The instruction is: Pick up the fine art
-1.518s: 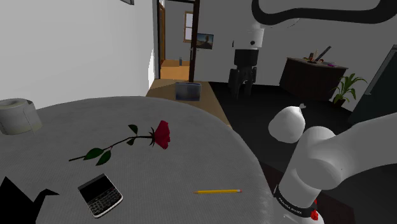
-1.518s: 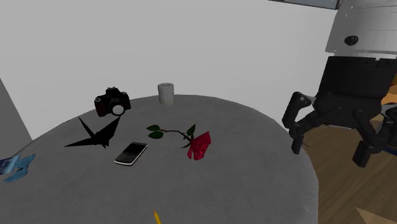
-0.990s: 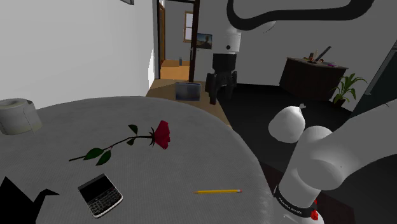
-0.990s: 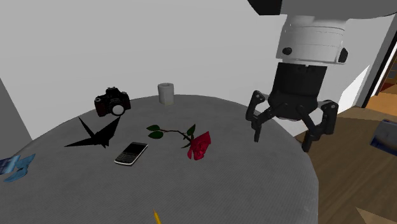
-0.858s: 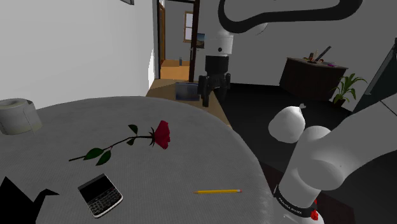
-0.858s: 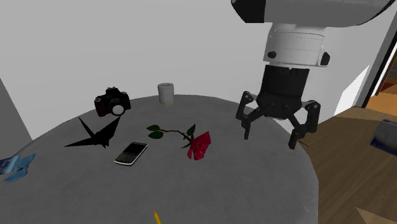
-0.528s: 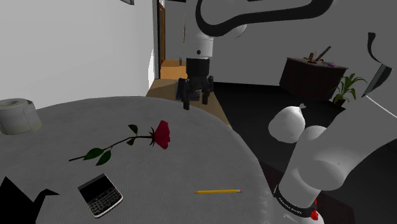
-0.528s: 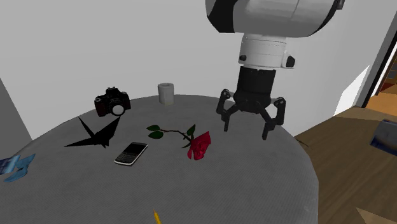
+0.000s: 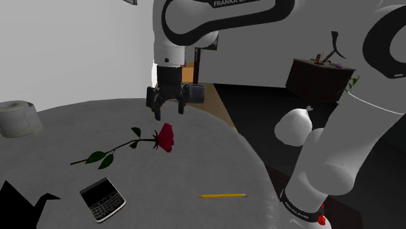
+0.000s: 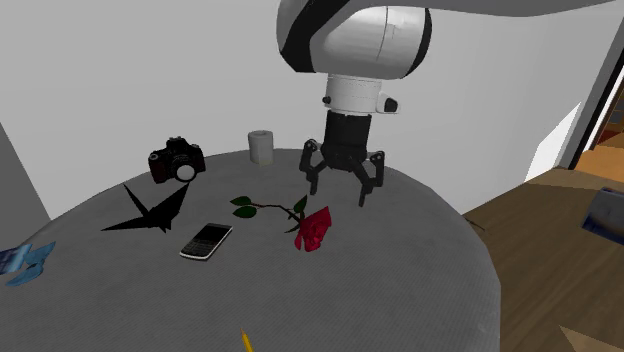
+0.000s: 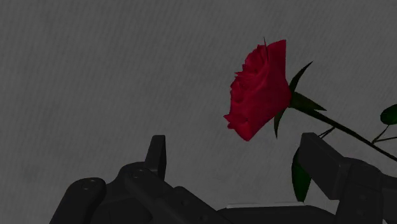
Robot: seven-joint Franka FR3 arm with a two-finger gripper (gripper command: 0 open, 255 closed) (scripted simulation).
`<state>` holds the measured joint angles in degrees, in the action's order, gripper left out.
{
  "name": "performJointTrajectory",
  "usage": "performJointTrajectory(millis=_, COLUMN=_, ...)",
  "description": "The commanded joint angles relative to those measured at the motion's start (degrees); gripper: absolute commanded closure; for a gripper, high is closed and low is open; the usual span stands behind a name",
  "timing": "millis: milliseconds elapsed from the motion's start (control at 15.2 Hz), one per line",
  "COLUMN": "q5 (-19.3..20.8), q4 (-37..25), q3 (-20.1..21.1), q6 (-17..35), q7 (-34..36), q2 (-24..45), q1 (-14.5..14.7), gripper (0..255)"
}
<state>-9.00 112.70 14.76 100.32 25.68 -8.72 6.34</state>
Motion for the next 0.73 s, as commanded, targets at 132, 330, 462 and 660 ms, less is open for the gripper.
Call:
performJointTrajectory(millis=132, q5=1.56, q4=-7.68, q3=2.01, q6=1.45, q7=3.85, q2=8.52, q1=1.25, gripper=0)
performJointTrajectory(millis=330, q5=3.25, q4=-14.21, q3=3.16, q6=1.8, q7=6.75, q2=15.05, q1=2.59, gripper=0)
performJointTrajectory(millis=462, q5=4.17, q4=-17.65, q3=3.54, q6=1.71, q7=8.1, q2=18.26, q1=3.41, gripper=0)
performJointTrajectory(millis=660, q5=4.17, q4=-15.56, q3=3.48, q6=3.95, q7=7.88, q2=18.43, q1=3.44, gripper=0)
